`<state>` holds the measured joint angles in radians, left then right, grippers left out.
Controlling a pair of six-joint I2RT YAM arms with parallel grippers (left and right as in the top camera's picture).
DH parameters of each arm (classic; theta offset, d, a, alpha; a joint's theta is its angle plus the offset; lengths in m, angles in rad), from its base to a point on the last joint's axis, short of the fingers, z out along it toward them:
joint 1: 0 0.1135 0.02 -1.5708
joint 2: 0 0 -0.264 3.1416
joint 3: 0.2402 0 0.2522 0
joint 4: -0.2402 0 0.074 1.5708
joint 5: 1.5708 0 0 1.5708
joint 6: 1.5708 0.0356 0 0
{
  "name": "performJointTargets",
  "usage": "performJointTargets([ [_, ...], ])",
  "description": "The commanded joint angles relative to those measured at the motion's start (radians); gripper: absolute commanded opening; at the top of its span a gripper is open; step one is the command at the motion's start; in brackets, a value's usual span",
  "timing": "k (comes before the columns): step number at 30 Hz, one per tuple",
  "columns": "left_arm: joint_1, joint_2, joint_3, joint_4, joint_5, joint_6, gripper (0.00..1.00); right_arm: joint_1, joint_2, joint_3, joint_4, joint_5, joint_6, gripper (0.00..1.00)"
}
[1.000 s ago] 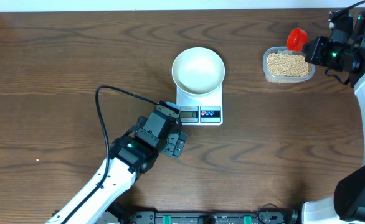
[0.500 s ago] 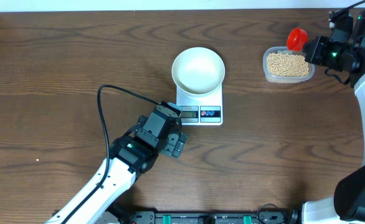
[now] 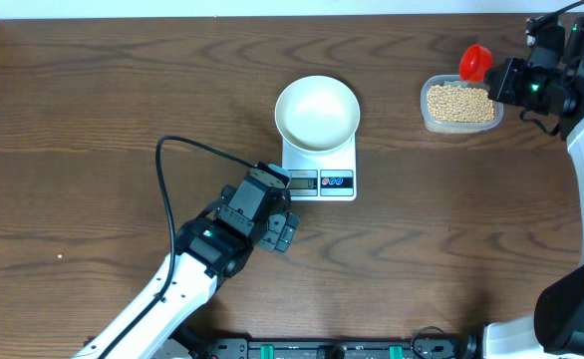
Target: Scoop item into bowl and weigh 50g on scale
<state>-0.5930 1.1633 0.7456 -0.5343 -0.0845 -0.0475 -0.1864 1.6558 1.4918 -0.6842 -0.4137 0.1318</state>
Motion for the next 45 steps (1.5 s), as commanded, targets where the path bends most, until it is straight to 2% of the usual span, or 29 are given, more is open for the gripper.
performJointTargets([
  [1,-0.003,0.006,-0.005,0.001,-0.003,0.013,0.95,0.005,0.000,0.017,0.003,0.016,-0.018,0.01],
  [35,-0.003,0.006,-0.005,0.001,-0.003,0.013,0.96,0.005,0.000,0.017,-0.021,0.053,-0.069,0.01],
  [39,-0.003,0.006,-0.005,0.001,-0.003,0.014,0.96,0.011,0.000,0.023,-0.020,0.108,-0.101,0.01],
  [41,-0.003,0.006,-0.005,0.001,-0.003,0.014,0.96,0.035,0.000,0.042,-0.048,0.198,-0.152,0.01],
  [45,-0.003,0.006,-0.005,0.001,-0.003,0.013,0.96,0.064,0.000,0.049,-0.082,0.222,-0.246,0.01],
])
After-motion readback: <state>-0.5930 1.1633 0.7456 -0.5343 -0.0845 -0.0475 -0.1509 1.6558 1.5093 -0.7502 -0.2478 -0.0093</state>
